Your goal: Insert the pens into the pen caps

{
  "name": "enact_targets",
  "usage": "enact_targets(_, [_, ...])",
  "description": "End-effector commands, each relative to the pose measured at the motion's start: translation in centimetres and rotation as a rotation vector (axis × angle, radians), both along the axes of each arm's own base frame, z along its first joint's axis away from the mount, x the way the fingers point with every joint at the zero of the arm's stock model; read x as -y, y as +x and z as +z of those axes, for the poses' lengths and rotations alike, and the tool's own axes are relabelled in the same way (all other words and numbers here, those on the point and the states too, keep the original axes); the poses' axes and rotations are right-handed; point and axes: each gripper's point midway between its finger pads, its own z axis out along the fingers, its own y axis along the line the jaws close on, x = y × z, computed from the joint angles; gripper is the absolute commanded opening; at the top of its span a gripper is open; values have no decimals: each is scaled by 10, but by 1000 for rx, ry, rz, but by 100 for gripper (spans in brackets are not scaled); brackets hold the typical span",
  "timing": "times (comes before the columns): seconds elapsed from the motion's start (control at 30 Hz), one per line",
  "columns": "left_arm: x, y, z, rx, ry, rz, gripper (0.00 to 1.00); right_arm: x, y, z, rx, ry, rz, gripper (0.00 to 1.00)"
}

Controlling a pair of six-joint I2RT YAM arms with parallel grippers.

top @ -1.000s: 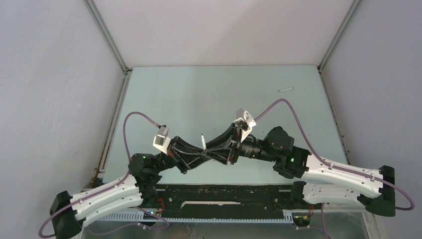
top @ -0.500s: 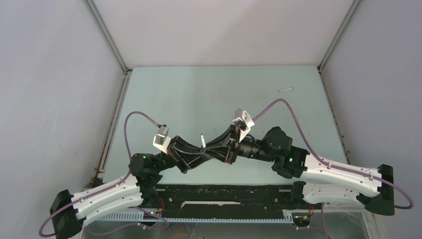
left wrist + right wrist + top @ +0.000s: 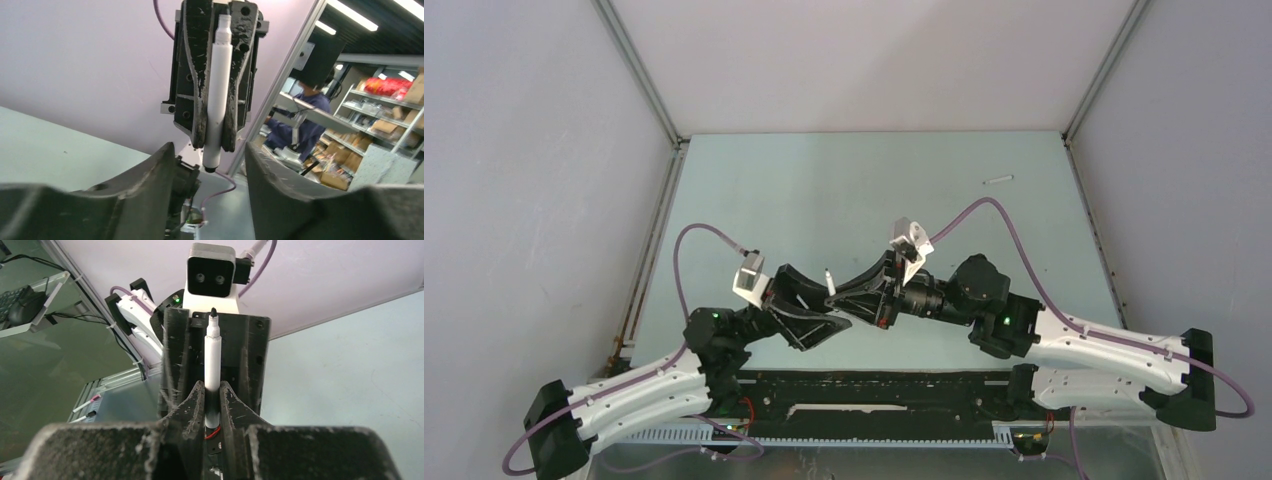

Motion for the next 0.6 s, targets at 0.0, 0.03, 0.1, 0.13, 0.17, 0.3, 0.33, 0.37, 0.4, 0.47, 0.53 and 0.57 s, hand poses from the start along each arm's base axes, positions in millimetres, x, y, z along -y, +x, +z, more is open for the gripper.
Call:
enact_targets(0.0, [2, 7, -21, -34, 54, 34, 70, 10, 10, 16, 36, 13, -76, 0])
enact_targets(0.03, [1, 8, -22, -36, 60, 44, 76, 14, 12, 16, 38, 3, -95, 0])
enact_targets(0.1, [-1, 10, -26, -35, 75, 68, 82, 23, 17, 12, 41, -23, -132, 0])
enact_targets(0.13, [-2, 11, -27, -32, 81, 79, 83, 28, 19, 11, 43, -32, -148, 0])
enact_targets(0.17, [-3, 12, -29, -27, 88, 93, 84, 33, 22, 9, 42, -46, -171, 0])
enact_targets(0.3, [-10, 18, -33, -13, 106, 154, 84, 48, 28, 0, 36, -96, -208, 0])
enact_targets(0.33, [-12, 20, -32, -13, 107, 174, 84, 50, 27, -2, 39, -106, -203, 0])
enact_targets(0.37, [-15, 22, -30, -17, 105, 194, 83, 52, 25, -10, 37, -141, -195, 0])
enact_targets(0.4, [-19, 25, -27, -22, 100, 220, 82, 53, 23, -16, 38, -165, -182, 0])
enact_targets(0.47, [-24, 25, -19, -15, 79, 234, 80, 55, 16, -27, 41, -208, -147, 0])
enact_targets(0.53, [-26, 25, -14, -15, 71, 242, 79, 55, 11, -36, 36, -242, -117, 0])
enact_targets(0.57, [-26, 26, -13, -15, 69, 244, 79, 54, 8, -39, 33, -255, -99, 0])
